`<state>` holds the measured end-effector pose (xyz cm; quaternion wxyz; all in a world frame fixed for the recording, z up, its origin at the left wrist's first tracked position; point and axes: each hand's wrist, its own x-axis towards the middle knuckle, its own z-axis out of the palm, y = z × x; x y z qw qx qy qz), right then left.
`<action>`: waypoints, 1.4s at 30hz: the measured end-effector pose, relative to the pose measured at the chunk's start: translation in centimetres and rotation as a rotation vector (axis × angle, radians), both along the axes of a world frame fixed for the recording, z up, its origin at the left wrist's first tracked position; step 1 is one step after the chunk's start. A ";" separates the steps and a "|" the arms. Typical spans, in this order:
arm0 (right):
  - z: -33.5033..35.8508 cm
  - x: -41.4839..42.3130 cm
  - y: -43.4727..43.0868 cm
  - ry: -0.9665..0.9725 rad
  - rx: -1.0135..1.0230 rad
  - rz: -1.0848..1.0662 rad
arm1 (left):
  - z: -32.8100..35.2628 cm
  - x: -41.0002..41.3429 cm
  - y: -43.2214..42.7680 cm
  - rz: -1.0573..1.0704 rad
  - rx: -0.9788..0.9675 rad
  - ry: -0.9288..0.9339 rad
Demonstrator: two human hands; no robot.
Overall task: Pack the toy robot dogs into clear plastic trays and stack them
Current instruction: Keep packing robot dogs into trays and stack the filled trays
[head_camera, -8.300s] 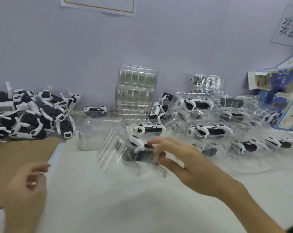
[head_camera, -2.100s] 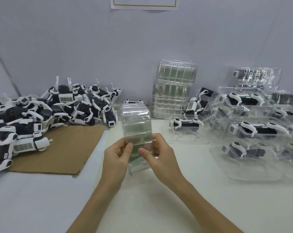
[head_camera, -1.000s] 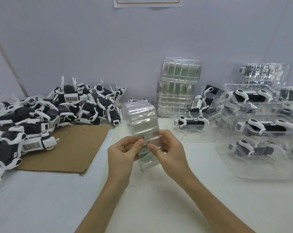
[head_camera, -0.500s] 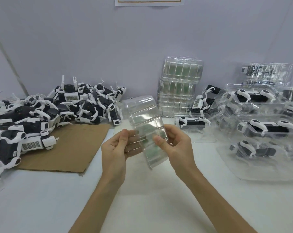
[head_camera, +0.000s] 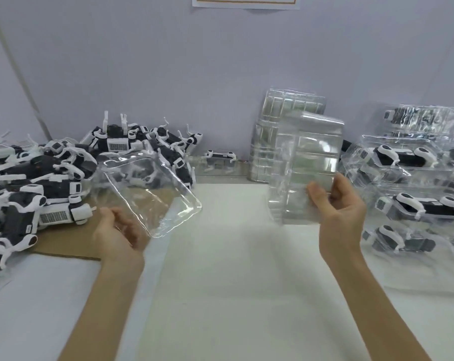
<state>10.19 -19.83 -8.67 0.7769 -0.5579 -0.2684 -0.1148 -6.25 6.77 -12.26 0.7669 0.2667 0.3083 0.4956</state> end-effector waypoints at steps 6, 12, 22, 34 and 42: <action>1.9 -1.0 2.5 -0.210 -0.278 -0.079 | -1.2 1.0 -0.8 -0.197 0.027 0.057; 3.8 2.5 9.5 -0.444 -0.655 -0.145 | -0.9 0.8 -0.7 -0.381 -0.012 -0.109; -3.4 5.4 13.4 -0.553 -1.422 -0.212 | 0.1 1.0 -2.1 -0.404 -0.037 -0.137; -0.7 -2.1 6.7 0.012 -0.623 0.464 | -0.9 1.5 -3.3 -0.389 0.180 -0.062; -2.2 3.7 2.9 0.205 -0.831 0.795 | -1.3 0.7 -1.2 -0.184 0.166 0.029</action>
